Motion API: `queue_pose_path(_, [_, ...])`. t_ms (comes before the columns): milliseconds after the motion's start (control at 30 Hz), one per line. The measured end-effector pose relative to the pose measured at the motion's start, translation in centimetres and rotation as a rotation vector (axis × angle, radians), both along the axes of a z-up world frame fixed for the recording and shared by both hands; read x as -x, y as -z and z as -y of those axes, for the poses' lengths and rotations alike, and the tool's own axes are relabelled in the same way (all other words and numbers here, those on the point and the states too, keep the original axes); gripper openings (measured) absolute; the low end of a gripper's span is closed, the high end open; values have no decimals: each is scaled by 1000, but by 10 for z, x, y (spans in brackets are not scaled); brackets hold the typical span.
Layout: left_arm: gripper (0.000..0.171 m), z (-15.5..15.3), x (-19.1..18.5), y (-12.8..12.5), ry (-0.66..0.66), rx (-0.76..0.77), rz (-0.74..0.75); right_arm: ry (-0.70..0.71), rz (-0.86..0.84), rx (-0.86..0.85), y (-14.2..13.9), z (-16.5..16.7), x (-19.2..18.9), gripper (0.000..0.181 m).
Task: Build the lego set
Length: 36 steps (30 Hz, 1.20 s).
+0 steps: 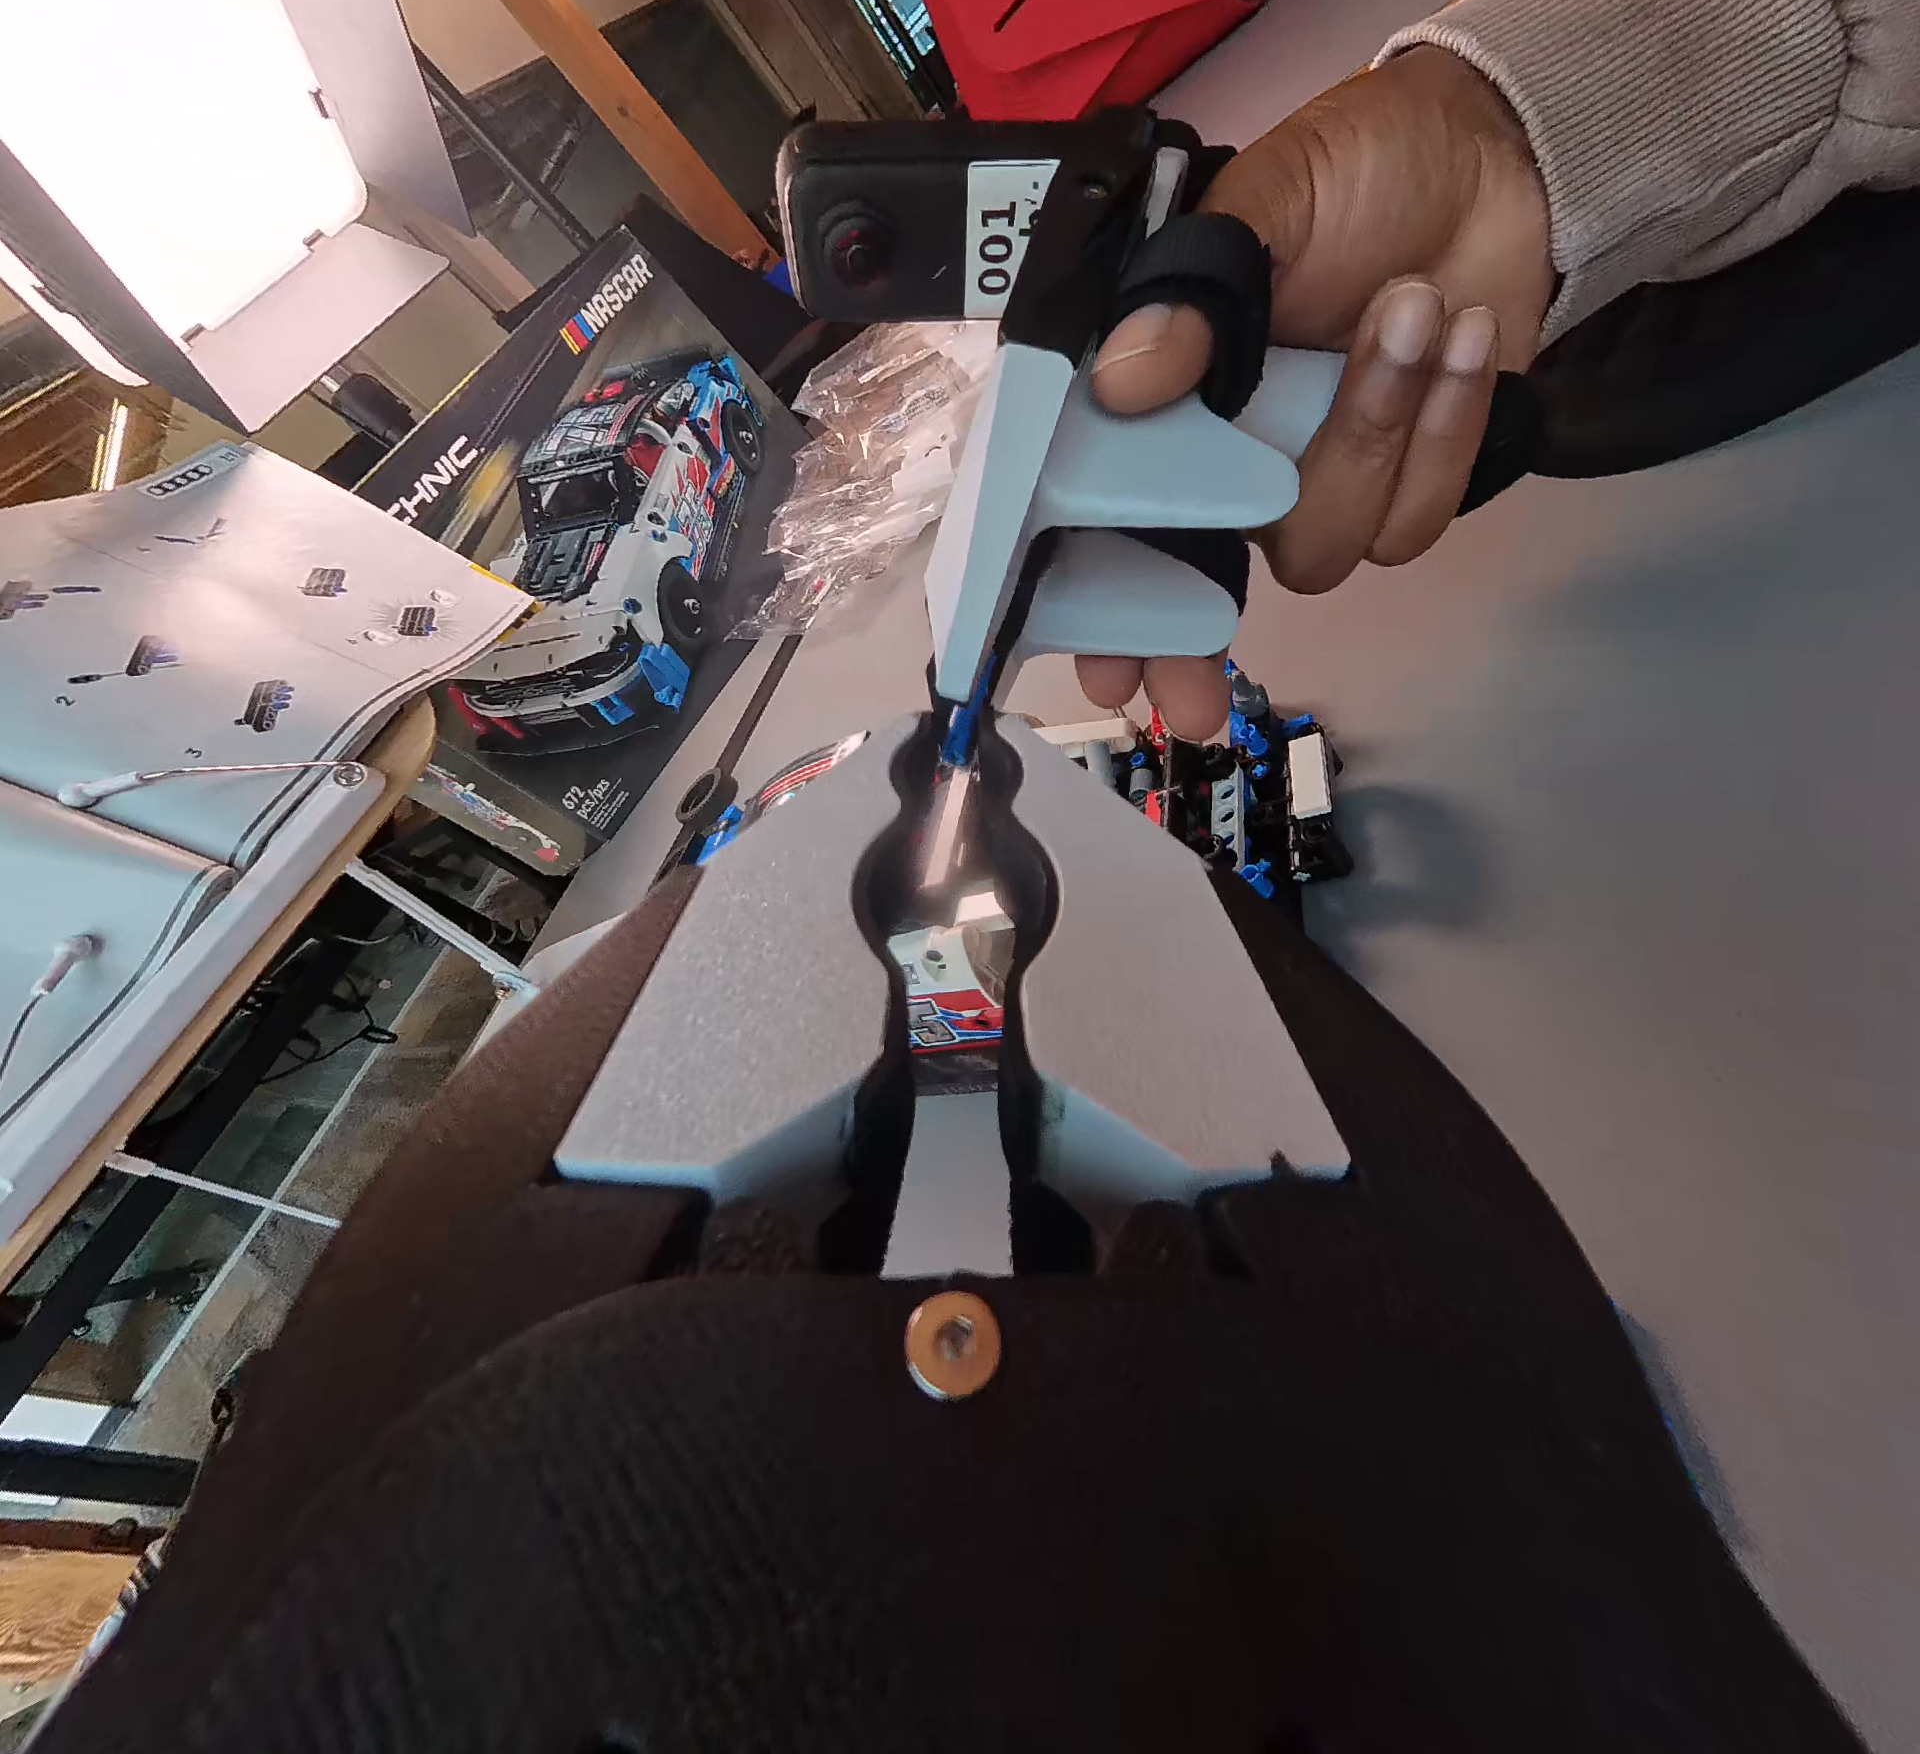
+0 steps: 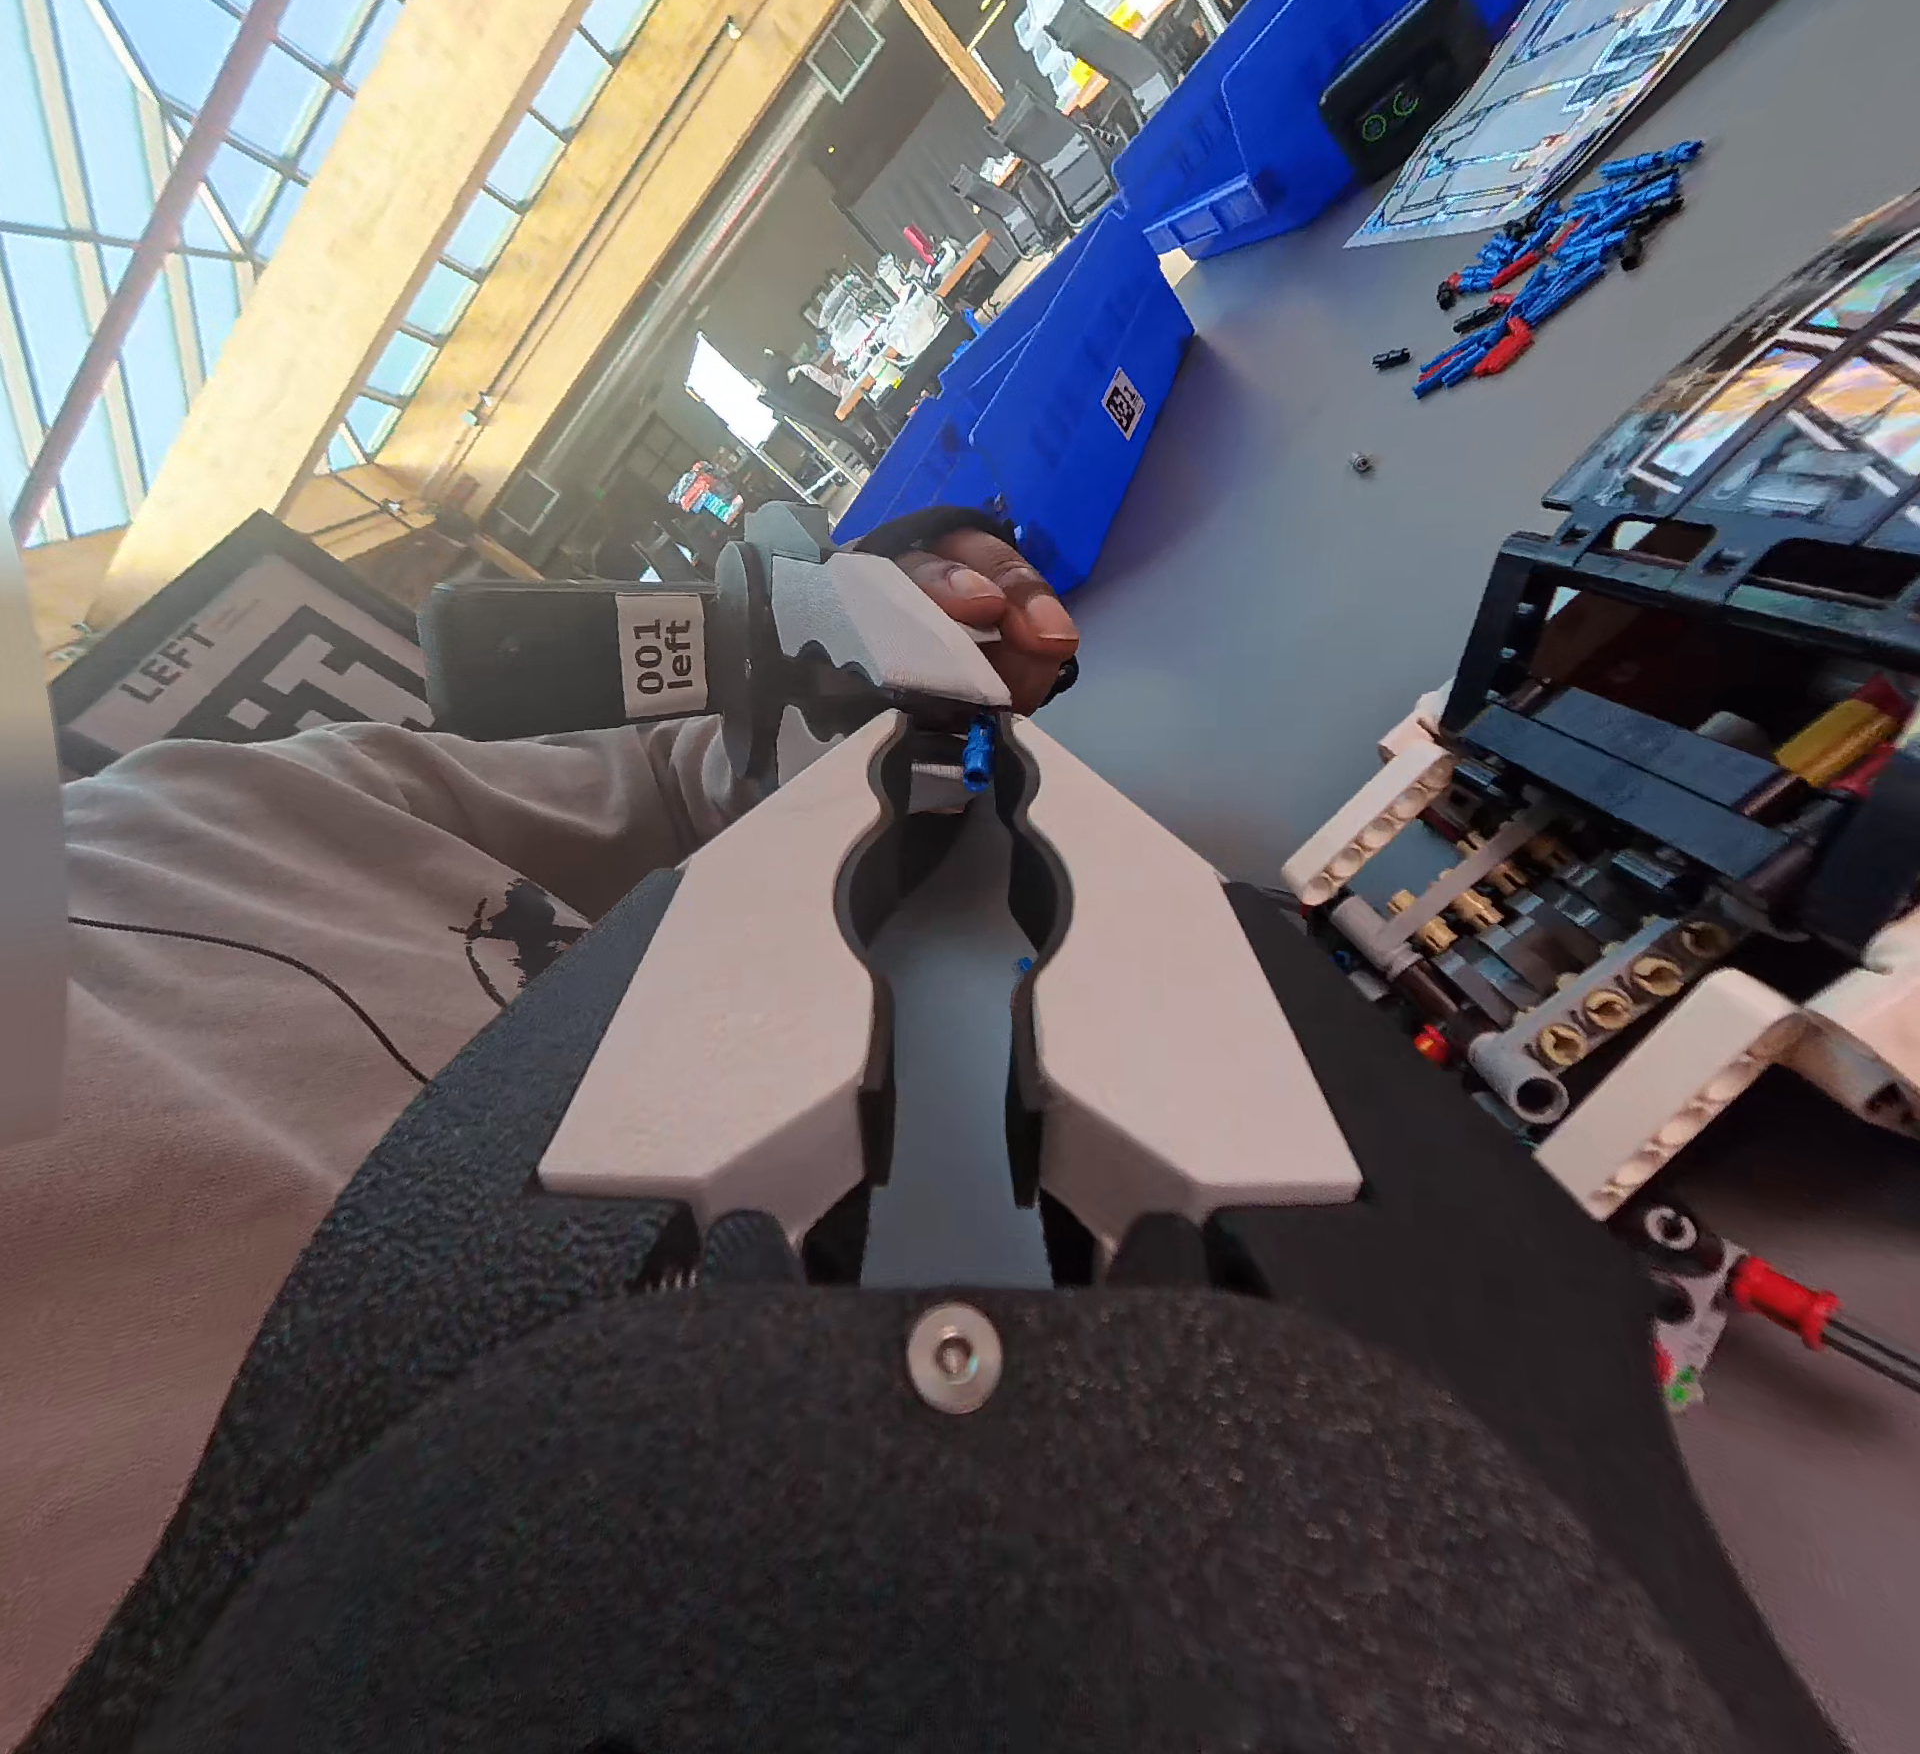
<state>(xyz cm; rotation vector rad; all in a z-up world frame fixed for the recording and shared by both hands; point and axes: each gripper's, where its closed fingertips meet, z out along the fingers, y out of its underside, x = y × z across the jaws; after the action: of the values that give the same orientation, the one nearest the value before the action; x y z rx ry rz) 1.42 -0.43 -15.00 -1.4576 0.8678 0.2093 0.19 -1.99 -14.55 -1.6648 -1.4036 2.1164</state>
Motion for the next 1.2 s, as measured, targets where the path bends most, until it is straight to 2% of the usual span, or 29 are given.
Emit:
queue_pose_path(200, [5,-1,2,2,-35,-44,-79,13,46,153,0,-2,2,15])
queue_pose_path(267, [5,-2,3,6,-47,-50,-118,25,60,162,3,-3,3,16])
queue_pose_path(433, [3,-5,5,10,-72,-84,-180,48,85,148,4,-4,4,33])
queue_pose_path(467, [2,-4,6,6,-81,-110,-183,73,106,133,7,-8,5,45])
queue_pose_path(600, [3,-4,10,6,-68,-63,-101,92,73,112,0,-18,-1,42])
queue_pose_path(733, [3,-4,13,8,1,92,172,152,-31,-75,-12,-29,-3,33])
queue_pose_path(833, [3,-2,13,8,67,209,354,199,-122,-355,-12,-40,-7,24])
queue_pose_path(900, [2,0,14,7,100,264,449,210,-182,-531,-12,-43,-9,24])
queue_pose_path(1000, [2,2,14,5,139,314,526,231,-266,-728,-13,-41,-10,30])
queue_pose_path(1033, [2,3,14,5,148,325,539,233,-286,-762,-13,-39,-10,24])
queue_pose_path(1067, [2,3,14,5,154,334,546,241,-308,-790,-14,-38,-10,3])
queue_pose_path(1200, [2,4,16,7,155,352,544,213,-366,-864,-10,-33,-13,0])
